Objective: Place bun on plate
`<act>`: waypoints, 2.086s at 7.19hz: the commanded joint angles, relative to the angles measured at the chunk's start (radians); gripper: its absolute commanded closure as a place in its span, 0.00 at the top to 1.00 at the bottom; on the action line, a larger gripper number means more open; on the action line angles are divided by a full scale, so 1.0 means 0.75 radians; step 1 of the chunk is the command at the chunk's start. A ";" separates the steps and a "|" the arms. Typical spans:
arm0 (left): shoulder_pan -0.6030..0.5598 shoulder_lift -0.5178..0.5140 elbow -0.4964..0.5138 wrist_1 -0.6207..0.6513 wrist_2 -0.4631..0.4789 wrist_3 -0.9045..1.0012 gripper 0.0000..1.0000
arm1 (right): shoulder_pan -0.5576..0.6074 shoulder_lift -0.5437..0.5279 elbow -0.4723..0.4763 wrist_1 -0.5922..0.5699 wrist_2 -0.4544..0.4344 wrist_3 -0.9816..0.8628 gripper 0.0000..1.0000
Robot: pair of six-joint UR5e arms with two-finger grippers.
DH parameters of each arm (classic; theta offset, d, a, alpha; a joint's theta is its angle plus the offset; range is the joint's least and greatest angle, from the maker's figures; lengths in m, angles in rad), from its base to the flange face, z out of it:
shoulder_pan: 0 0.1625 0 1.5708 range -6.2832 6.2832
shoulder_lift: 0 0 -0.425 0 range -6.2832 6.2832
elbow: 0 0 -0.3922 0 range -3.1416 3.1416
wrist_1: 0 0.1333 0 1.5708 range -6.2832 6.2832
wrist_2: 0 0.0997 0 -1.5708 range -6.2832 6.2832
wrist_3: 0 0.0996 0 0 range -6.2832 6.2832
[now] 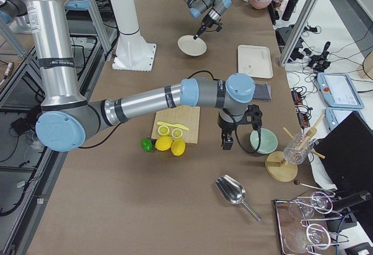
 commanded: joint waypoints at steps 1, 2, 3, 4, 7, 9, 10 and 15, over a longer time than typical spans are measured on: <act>0.053 -0.069 0.067 -0.025 0.007 -0.006 0.00 | 0.001 0.000 0.001 0.001 -0.004 0.000 1.00; 0.072 -0.118 0.106 -0.027 0.050 -0.006 0.00 | 0.001 0.002 0.003 0.001 -0.002 0.000 1.00; 0.068 -0.112 0.104 -0.062 0.054 -0.010 0.56 | 0.001 0.004 0.003 0.001 0.002 0.000 1.00; 0.068 -0.110 0.104 -0.072 0.062 -0.056 0.97 | 0.001 0.004 0.003 -0.001 0.002 0.000 1.00; -0.069 -0.008 -0.034 -0.064 0.060 -0.155 0.97 | -0.011 0.018 0.003 -0.003 -0.012 0.000 1.00; -0.214 0.094 -0.072 -0.064 0.099 -0.112 0.97 | -0.042 0.021 -0.003 -0.011 -0.033 0.010 1.00; -0.281 0.178 -0.094 -0.066 0.200 -0.033 0.97 | -0.058 0.031 -0.007 -0.011 -0.033 0.010 1.00; -0.562 0.503 -0.119 -0.050 0.412 0.688 0.96 | -0.154 0.111 0.003 -0.011 -0.027 0.123 1.00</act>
